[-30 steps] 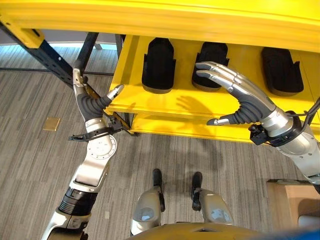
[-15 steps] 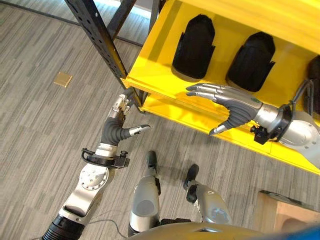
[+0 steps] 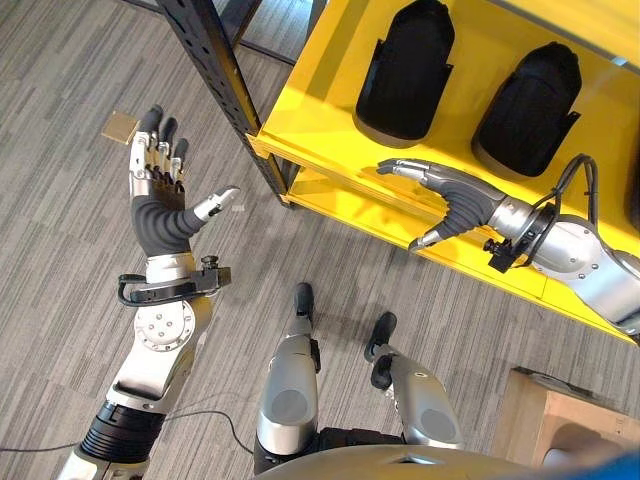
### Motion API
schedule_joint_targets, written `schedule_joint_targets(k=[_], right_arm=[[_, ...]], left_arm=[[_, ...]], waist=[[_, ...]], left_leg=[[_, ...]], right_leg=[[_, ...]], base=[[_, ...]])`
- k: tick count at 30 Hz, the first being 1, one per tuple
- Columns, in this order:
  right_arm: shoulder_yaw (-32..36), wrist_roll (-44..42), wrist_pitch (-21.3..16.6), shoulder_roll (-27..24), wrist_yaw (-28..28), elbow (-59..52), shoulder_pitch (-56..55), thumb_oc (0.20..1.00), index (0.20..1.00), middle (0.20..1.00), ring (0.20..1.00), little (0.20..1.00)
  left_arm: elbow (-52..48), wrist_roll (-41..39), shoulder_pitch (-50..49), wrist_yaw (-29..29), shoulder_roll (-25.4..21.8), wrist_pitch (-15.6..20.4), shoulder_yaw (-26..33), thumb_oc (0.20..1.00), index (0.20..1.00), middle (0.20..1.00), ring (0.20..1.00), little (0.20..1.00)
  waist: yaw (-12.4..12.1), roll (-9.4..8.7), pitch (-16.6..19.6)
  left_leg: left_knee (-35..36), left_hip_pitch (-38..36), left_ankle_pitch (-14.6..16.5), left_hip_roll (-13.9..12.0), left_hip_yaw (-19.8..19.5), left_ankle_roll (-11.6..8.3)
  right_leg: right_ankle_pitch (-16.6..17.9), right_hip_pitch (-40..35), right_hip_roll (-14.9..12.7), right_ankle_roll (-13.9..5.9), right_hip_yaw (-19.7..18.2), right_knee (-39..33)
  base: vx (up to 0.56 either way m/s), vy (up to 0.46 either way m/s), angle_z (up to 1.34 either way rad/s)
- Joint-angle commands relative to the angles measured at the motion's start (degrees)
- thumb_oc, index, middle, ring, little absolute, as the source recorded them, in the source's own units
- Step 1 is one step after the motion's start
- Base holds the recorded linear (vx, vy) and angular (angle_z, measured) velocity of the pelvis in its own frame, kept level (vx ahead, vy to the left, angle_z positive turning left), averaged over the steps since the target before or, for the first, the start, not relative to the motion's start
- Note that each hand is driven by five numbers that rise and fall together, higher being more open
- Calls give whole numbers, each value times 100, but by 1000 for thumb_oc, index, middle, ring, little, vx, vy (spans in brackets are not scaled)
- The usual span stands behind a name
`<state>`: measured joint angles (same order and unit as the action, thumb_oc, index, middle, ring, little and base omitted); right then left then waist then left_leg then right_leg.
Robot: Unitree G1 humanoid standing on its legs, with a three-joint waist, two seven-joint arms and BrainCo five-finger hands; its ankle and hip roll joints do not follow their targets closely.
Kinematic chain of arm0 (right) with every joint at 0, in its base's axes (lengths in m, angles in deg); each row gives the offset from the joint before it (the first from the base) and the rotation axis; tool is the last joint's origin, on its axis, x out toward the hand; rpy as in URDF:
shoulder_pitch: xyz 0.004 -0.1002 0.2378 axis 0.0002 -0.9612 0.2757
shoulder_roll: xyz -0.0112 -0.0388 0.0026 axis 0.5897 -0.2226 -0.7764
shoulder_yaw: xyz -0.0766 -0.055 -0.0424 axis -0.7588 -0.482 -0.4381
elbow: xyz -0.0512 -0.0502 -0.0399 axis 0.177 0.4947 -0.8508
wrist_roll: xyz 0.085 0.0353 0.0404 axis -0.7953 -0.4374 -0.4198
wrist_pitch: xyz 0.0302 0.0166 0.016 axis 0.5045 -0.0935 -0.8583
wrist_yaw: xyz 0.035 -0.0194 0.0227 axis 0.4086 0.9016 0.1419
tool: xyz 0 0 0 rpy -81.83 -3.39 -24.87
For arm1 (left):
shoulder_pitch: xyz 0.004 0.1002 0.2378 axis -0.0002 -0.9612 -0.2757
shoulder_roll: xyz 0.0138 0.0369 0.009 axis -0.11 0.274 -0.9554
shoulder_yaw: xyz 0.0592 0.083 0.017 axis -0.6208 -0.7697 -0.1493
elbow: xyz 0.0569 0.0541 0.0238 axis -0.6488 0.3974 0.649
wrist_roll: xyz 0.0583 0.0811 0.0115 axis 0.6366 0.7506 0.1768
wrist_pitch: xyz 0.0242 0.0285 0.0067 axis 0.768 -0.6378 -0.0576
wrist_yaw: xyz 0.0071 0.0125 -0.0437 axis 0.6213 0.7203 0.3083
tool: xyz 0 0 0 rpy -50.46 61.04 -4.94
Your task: Move parts from the plastic box to the shelf.
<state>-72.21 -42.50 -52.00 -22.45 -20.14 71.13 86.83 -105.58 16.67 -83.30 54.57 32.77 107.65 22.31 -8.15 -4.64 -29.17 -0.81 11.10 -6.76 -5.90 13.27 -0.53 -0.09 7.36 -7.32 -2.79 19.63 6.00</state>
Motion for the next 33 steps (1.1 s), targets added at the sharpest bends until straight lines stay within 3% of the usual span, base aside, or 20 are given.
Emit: schedule_joint_targets(k=[1, 8, 21, 33], right_arm=[[-209, 8, 7, 141, -353, -289, 625, 1000, 1000, 1000, 1000, 1000], [-186, 116, 297, 255, -304, -135, 821, 1000, 1000, 1000, 1000, 1000], [-396, 160, 485, 330, -234, 23, 1436, 1000, 1000, 1000, 1000, 1000], [-1100, -126, 1194, 342, 869, -148, 2349, 1000, 1000, 1000, 1000, 1000]], left_arm=[[-292, 258, -78, 202, 14, 196, 297, 1000, 1000, 1000, 1000, 1000], [-291, 327, 63, 391, 138, 134, 268, 1000, 1000, 1000, 1000, 1000], [-315, 392, 171, 464, 238, 48, 288, 1000, 1000, 1000, 1000, 1000], [-295, 194, 200, 245, 301, -40, 278, 1000, 1000, 1000, 1000, 1000]], waist=[[31, -10, 55], [48, 92, -12], [12, 185, -62], [-65, 278, -62]], left_leg=[[-315, -202, 466, -113, 80, -187], [-319, -144, 477, -20, 42, -167], [-454, 6, 514, 17, 9, -154], [-456, 120, 450, 12, -13, -185]], right_leg=[[264, -31, -141, -475, -322, -160], [254, 64, -174, -481, -374, -124], [199, 266, -219, -459, -361, 51], [157, 461, -259, -438, -343, 191]], base=[[0, 0, 0], [6, 14, 0], [5, 1, -1], [2, 0, 0]])
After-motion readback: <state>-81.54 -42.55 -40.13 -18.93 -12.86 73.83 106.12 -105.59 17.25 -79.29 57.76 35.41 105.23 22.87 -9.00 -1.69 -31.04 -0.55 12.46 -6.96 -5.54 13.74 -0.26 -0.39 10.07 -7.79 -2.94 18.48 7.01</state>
